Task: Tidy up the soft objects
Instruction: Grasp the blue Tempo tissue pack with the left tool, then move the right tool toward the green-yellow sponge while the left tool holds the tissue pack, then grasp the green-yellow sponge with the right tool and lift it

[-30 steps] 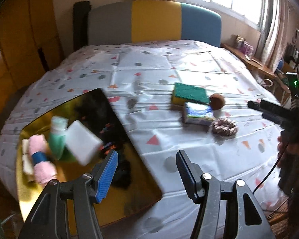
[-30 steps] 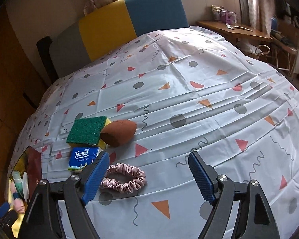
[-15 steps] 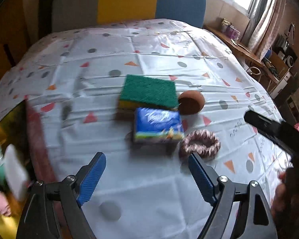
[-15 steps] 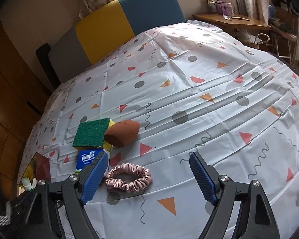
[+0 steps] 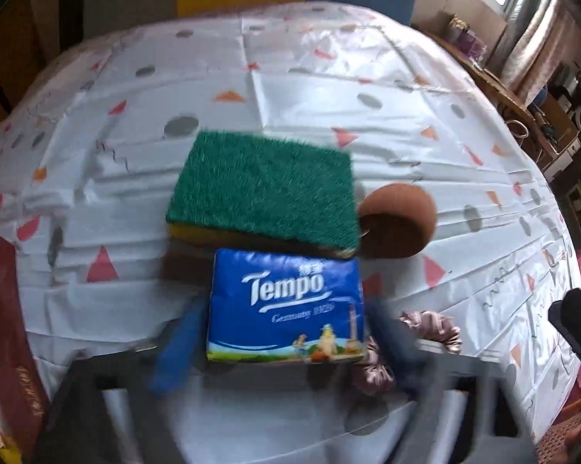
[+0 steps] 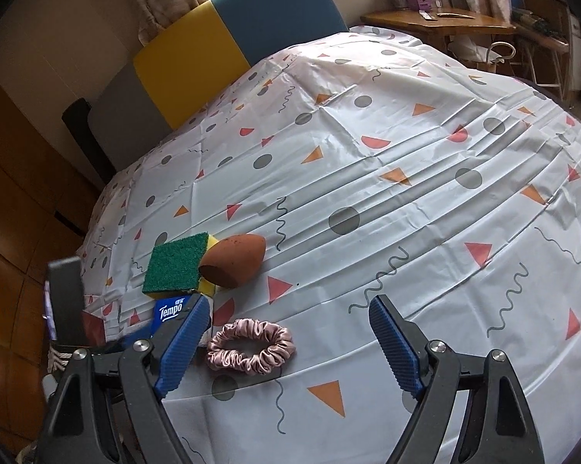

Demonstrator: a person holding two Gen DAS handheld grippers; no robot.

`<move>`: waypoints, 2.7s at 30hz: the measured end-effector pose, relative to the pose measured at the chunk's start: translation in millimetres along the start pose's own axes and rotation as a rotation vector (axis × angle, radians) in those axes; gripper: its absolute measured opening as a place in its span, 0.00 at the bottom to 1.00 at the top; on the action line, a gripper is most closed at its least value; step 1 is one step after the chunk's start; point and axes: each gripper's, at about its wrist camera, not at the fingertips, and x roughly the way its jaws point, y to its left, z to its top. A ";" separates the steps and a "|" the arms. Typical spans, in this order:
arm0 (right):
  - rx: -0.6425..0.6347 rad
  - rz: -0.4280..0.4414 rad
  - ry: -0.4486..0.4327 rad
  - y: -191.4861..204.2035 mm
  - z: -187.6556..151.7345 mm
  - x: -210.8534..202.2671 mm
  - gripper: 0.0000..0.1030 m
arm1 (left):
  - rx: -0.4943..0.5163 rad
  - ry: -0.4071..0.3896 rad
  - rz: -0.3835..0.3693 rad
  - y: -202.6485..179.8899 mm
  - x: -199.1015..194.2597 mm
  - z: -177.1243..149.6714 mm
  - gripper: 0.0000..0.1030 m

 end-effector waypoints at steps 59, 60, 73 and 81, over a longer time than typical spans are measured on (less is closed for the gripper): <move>-0.515 0.089 0.174 89.7 -33.9 34.6 0.83 | 0.285 -0.278 0.002 -4.8 -72.2 -176.6 0.73; -0.545 0.091 0.181 93.0 -32.4 37.1 0.83 | 0.284 -0.281 -0.001 -4.8 -72.1 -176.5 0.73; -1.077 0.013 0.311 174.2 14.7 98.8 0.99 | 0.286 -0.306 -0.050 -1.0 -72.2 -176.9 0.72; -1.232 -0.079 0.435 211.5 -2.2 171.7 0.85 | 0.286 -0.303 -0.065 -0.2 -71.6 -175.9 0.72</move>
